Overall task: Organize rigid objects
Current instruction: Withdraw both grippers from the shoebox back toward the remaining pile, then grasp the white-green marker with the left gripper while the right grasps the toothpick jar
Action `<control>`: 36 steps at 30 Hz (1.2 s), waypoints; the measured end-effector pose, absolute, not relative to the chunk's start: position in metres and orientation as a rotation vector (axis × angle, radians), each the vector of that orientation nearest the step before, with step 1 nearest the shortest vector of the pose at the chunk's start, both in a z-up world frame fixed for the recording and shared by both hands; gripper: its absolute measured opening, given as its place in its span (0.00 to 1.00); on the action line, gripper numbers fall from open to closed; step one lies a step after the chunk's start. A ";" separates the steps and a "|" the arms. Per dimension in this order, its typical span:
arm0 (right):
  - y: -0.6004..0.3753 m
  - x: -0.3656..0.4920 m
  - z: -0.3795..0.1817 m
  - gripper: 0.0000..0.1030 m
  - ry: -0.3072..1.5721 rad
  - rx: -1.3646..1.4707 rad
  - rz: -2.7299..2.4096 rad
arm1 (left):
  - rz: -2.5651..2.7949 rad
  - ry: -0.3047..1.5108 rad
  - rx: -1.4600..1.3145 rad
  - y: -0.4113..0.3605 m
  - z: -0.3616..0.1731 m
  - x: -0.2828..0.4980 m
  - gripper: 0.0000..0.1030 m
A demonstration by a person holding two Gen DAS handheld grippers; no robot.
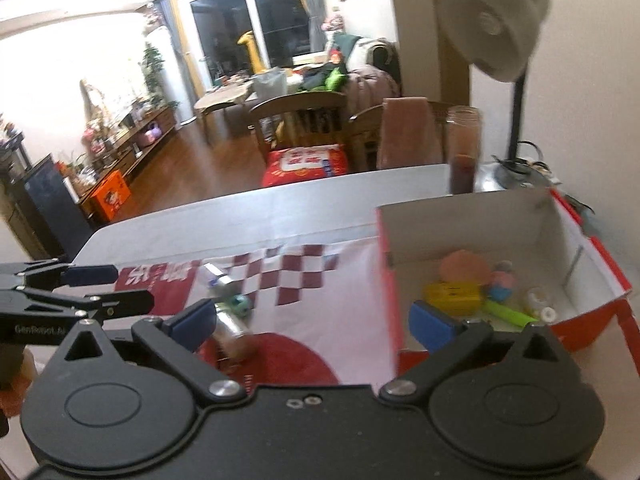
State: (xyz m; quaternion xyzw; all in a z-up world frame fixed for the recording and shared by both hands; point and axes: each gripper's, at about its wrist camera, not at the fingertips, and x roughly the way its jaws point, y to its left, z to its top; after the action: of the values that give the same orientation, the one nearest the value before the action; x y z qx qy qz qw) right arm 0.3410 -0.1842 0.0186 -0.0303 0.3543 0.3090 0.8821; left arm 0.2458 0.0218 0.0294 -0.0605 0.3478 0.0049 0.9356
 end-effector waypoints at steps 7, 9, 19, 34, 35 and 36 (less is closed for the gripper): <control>-0.141 0.321 0.003 1.00 0.745 -0.117 0.687 | 0.057 0.733 -0.127 0.063 0.009 0.222 0.82; -0.132 0.319 -0.002 1.00 0.751 -0.128 0.699 | 0.059 0.736 -0.134 0.074 0.000 0.217 0.82; -0.089 0.321 -0.031 1.00 0.795 -0.220 0.733 | 0.073 0.752 -0.174 0.104 -0.046 0.208 0.97; -0.041 0.346 -0.087 0.95 0.864 -0.479 0.881 | -0.005 0.807 -0.073 0.117 -0.113 0.212 0.97; -0.038 0.348 -0.091 0.95 0.870 -0.491 0.886 | -0.014 0.809 -0.071 0.119 -0.115 0.213 0.97; -0.035 0.352 -0.095 0.93 0.876 -0.502 0.890 | -0.021 0.811 -0.068 0.121 -0.116 0.215 0.97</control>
State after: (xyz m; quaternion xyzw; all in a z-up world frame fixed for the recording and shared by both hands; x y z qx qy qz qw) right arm 0.3521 -0.0347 -0.0955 -0.2324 0.4056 0.4120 0.7822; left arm 0.2149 0.1209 -0.1163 -0.0332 0.3945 -0.0103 0.9182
